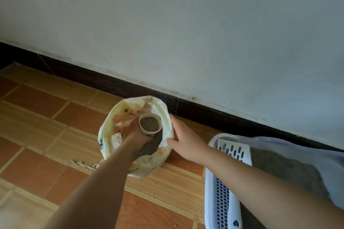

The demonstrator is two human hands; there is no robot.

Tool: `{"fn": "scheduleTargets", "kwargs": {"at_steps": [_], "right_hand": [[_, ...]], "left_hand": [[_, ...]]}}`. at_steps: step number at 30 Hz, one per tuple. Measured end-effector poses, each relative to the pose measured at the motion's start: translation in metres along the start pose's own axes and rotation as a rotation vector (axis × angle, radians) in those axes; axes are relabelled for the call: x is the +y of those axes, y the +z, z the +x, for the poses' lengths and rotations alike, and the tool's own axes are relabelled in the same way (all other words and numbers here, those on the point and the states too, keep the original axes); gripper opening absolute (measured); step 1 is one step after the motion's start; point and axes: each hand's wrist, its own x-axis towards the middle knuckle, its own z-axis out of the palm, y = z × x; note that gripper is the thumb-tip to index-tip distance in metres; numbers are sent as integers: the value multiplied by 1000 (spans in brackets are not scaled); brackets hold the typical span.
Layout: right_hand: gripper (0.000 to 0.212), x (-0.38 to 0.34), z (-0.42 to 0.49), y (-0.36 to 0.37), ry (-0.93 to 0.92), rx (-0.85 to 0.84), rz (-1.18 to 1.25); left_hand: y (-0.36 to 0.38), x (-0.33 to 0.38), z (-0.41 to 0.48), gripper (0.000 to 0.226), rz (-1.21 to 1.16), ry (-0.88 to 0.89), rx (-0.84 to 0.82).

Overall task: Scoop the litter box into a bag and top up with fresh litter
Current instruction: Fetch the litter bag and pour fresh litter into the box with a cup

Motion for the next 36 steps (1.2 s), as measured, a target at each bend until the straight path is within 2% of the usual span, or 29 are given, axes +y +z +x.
{"fn": "scheduleTargets", "kwargs": {"at_steps": [4,8,12,17,25,29,32,36], "right_hand": [[67,-3,1,3,-12,9,-30],[68,-5,-2,1,-17,9,-62],[68,-5,-5,0,-17,-3,-82],[68,-8,-8,0,-28,1,-148],[66,-4,-6,1,-30,2,-175],[67,-3,-5,2,-26,0,-145],[67,-7,-6,0,-1,-10,-136],[67,-13,-9,-3,14,-23,-140]], "left_hand": [[-8,16,-23,84,31,58,-58],[-7,11,-28,90,45,103,-75],[-12,24,-40,83,85,114,-149],[-12,22,-45,76,60,97,-116],[-1,6,-36,88,-5,66,-97],[-13,19,-50,77,-141,120,-74],[-19,31,-60,58,-211,128,-78],[-31,31,-66,57,-230,107,-48]]}}
